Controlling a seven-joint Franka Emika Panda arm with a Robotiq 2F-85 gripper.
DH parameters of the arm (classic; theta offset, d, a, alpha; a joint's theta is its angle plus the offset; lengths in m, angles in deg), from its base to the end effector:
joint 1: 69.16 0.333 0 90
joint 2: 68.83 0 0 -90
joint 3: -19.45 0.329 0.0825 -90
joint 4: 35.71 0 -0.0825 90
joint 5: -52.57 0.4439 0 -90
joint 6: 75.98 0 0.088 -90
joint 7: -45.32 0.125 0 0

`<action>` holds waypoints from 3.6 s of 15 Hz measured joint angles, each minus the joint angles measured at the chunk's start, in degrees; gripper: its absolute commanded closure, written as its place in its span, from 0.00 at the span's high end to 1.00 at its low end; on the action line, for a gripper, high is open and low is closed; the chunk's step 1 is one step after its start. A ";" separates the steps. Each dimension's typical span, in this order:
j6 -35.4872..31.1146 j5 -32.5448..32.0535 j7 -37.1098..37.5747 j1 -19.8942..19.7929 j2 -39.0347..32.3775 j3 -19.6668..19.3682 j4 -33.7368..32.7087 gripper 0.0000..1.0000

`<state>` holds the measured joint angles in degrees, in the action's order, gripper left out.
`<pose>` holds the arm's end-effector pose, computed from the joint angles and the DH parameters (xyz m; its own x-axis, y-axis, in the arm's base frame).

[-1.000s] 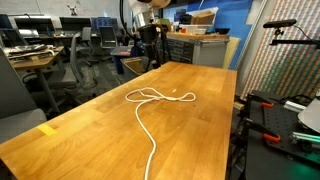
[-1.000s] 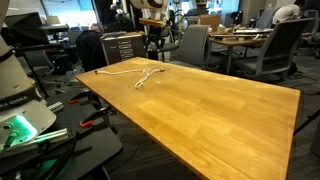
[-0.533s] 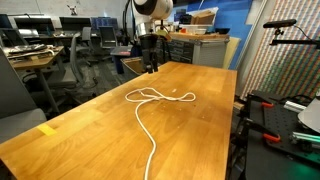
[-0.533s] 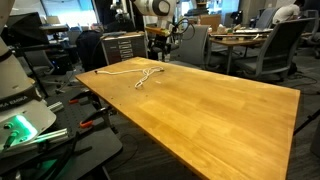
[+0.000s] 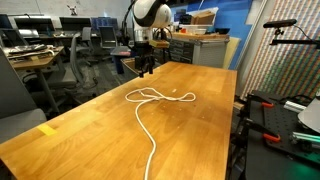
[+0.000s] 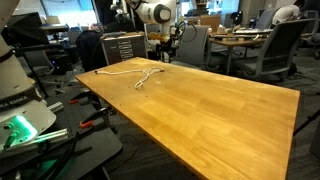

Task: Use the string from the table and make a knot

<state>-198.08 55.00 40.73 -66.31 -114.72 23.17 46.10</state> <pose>0.7665 0.0834 0.1647 0.9836 0.1558 -0.0911 0.1479 -0.9851 -0.0877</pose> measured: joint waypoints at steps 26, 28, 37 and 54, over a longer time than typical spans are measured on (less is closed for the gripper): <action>-2.60 -7.83 15.66 7.27 -10.45 -5.40 -7.12 1.00; -2.60 -7.29 15.63 7.14 -12.13 -4.83 -9.73 1.00; -0.91 0.03 8.56 3.87 -14.08 1.33 -13.91 1.00; -11.39 -6.67 -12.62 1.97 -3.64 1.01 4.39 1.00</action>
<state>-209.47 48.33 28.11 -64.34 -118.37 24.18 50.49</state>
